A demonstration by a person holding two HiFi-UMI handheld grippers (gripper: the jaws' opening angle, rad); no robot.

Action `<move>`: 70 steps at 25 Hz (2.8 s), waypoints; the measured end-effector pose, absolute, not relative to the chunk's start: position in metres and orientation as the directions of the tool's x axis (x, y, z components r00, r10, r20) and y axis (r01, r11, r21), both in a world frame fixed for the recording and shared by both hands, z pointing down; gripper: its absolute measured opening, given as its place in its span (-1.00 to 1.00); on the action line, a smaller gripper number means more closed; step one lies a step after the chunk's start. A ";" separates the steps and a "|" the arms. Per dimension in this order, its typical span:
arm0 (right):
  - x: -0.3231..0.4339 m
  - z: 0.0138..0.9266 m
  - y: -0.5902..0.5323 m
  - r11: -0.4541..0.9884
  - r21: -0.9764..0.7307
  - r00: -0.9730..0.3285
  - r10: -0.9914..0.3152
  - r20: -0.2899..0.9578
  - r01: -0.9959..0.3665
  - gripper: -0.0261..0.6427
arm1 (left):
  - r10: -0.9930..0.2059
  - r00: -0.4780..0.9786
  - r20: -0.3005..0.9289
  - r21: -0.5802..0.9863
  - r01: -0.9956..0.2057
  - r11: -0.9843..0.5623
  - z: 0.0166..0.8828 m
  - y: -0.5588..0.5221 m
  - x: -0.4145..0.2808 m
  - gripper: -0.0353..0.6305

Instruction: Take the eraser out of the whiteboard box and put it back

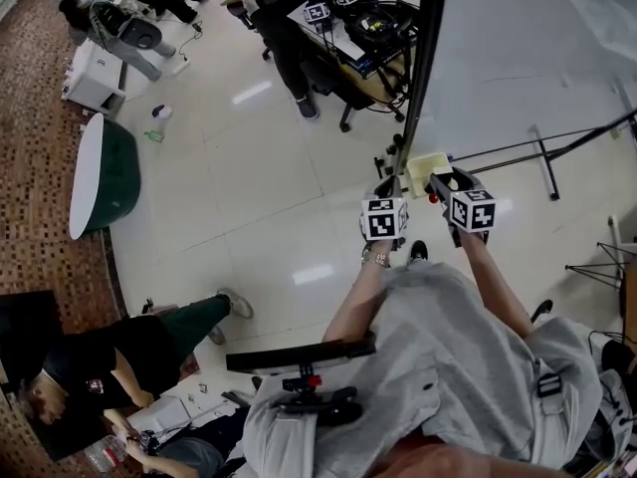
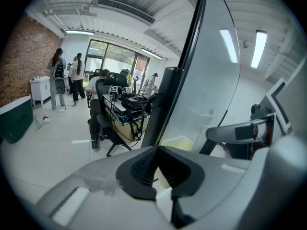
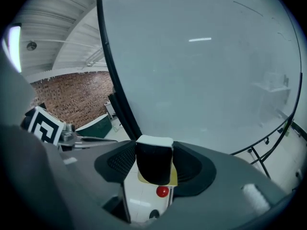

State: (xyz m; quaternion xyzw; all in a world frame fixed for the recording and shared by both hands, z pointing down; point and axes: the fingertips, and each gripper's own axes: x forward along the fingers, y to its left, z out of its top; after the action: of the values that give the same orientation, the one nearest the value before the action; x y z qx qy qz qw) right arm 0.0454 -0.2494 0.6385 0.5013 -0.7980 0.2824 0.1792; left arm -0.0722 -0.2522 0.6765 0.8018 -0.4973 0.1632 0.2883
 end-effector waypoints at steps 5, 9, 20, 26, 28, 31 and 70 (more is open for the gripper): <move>0.041 0.673 -0.253 0.331 -0.254 -0.416 -0.675 0.610 -0.909 -0.19 | -0.711 0.431 0.555 0.290 -0.902 -0.320 0.677 -0.250 -0.083 -0.88; 0.041 0.704 -0.253 0.324 -0.232 -0.393 -0.640 0.660 -0.917 -0.19 | -0.714 0.425 0.556 0.289 -0.904 -0.314 0.676 -0.246 -0.089 -0.88; 0.029 0.725 -0.244 0.360 -0.171 -0.368 -0.604 0.707 -0.917 -0.17 | -0.713 0.427 0.556 0.289 -0.904 -0.316 0.674 -0.233 -0.097 -0.88; 0.032 0.688 -0.227 0.312 -0.155 -0.332 -0.664 0.670 -0.937 -0.17 | -0.670 0.473 0.572 0.323 -0.881 -0.345 0.689 -0.204 -0.079 -0.88; 0.038 0.678 -0.218 0.280 -0.153 -0.309 -0.692 0.653 -0.948 -0.20 | -0.640 0.503 0.581 0.339 -0.865 -0.371 0.697 -0.190 -0.062 -0.88; 0.046 0.671 -0.201 0.238 -0.159 -0.284 -0.727 0.625 -0.958 -0.69 | -0.615 0.522 0.591 0.340 -0.852 -0.397 0.703 -0.174 -0.045 -0.88; 0.033 0.659 -0.031 0.540 -0.302 -0.605 -0.566 0.560 -0.785 -0.91 | -0.728 0.389 0.565 0.224 -0.921 -0.318 0.662 -0.036 0.004 -0.88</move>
State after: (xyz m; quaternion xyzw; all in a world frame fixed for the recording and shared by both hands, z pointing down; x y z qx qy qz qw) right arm 0.0335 -0.0310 0.6590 0.3958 -0.8539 0.2708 0.2022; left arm 0.0040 -0.0359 0.6617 0.7907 -0.5213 0.1841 0.2630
